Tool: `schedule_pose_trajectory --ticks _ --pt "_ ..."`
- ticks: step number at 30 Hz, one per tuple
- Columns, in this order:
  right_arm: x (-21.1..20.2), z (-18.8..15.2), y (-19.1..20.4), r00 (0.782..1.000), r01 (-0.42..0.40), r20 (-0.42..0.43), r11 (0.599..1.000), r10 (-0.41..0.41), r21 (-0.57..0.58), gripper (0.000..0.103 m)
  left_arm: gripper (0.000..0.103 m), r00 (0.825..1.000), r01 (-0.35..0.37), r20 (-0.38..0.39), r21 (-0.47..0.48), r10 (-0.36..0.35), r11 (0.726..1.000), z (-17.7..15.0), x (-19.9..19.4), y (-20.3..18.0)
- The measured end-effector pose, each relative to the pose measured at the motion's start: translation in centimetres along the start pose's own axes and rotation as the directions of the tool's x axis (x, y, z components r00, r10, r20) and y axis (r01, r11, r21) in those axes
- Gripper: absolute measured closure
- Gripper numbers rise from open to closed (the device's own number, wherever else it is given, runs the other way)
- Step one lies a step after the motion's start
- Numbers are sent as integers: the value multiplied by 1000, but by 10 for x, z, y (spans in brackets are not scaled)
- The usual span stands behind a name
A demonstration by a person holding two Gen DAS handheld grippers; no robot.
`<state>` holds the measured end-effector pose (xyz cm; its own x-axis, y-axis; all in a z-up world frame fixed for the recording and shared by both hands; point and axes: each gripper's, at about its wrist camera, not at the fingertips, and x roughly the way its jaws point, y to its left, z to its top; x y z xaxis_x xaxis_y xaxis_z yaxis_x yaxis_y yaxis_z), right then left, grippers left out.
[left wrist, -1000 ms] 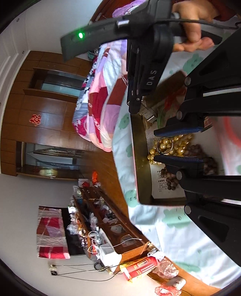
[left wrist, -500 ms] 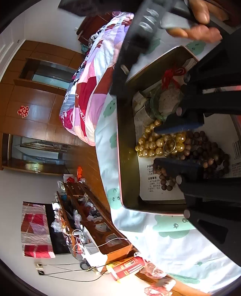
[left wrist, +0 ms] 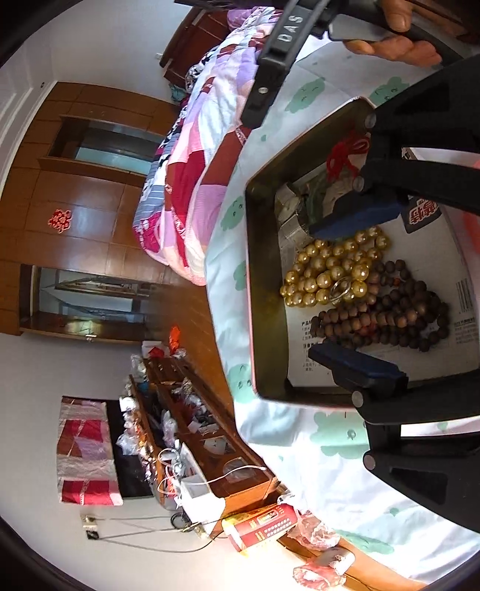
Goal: Organize jewelry
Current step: 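Withdraw both grippers from the tin toward the pearl necklace and bead bracelet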
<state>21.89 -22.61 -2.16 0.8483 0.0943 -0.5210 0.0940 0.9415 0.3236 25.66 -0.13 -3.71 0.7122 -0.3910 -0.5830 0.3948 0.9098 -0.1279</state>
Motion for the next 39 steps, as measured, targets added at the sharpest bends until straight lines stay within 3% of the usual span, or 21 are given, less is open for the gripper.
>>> schedule_pose_trajectory --ticks 3,9,19,26,29,34,39 --pt "-8 -5 4 999 29 15 999 -29 -27 22 44 999 -14 37 3 14 1000 -2 -10 0" --pt "-27 -16 7 993 101 66 993 -96 -63 21 44 998 -30 54 -55 33 998 -13 -32 9" --pt "-51 -43 12 995 83 54 993 -79 -83 21 44 999 -34 37 -68 37 997 -38 -57 2" --pt "-61 -60 8 996 85 27 994 -83 -75 21 44 1000 9 22 -100 -7 995 -51 -77 3" --pt "-69 -64 3 997 73 13 996 -72 -44 21 44 1000 23 8 -64 -23 998 -56 -85 -3" --pt "-78 -69 -3 998 52 -20 999 -52 0 21 44 998 8 -64 90 -2 996 -71 -90 -27" --pt "-86 -76 1 997 49 -57 998 -51 -30 21 44 995 0 -95 135 12 991 -79 -98 -33"
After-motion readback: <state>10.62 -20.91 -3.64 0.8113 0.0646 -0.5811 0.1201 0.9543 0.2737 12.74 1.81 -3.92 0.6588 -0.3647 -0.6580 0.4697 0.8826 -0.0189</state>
